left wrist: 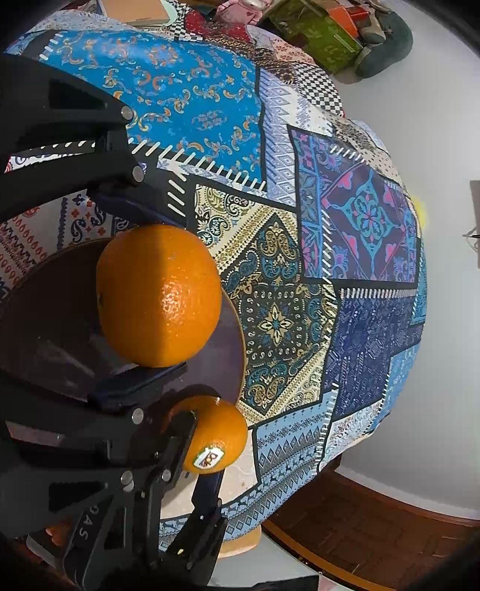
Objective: Organize fruits
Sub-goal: 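Carry both oranges onto the brown plate and open both grippers, then grasp the small mandarin with the left gripper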
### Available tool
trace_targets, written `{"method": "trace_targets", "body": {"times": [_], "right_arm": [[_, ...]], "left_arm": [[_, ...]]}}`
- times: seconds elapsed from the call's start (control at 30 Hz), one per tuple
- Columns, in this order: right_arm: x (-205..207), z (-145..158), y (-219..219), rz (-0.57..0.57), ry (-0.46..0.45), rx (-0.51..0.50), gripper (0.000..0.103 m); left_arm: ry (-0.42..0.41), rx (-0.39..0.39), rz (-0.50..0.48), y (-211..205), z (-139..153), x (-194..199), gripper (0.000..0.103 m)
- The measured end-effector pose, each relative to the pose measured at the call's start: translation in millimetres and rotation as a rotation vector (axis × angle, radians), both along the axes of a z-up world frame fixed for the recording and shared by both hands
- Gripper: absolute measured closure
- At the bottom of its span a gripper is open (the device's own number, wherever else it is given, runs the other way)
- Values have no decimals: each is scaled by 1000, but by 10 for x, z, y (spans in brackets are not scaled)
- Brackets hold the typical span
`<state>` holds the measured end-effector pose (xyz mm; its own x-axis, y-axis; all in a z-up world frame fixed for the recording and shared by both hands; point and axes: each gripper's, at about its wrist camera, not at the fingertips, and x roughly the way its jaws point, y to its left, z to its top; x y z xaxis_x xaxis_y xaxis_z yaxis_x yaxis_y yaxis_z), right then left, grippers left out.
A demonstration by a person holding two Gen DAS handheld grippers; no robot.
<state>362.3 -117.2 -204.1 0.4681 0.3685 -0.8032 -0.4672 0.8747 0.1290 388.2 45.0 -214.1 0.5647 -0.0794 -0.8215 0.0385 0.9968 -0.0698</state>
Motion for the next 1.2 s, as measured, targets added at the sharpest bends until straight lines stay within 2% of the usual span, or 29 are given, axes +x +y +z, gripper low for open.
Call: {"method": "trace_targets", "body": {"times": [0.27,0.47,0.87,1.07,1.2], "right_arm": [[9,18,2,-1,9,-8,56],[-69,176,-41,2,-22,1,56],[-573,676,-352,-34,-139,48,53],[-923,895,-616,-76,-208,67,50],[-1124,935,-758,-97,-226,74,47]], "left_arm": [[-6,1,-6,-20,14,-23,33],[-57,6,-23,-68,247,-179,32],[-181,46,-20,-56,894,-850,29],[-216,52,-16,-57,1045,-1257,23],[-209,37,-13,-63,1032,-1482,21]]}}
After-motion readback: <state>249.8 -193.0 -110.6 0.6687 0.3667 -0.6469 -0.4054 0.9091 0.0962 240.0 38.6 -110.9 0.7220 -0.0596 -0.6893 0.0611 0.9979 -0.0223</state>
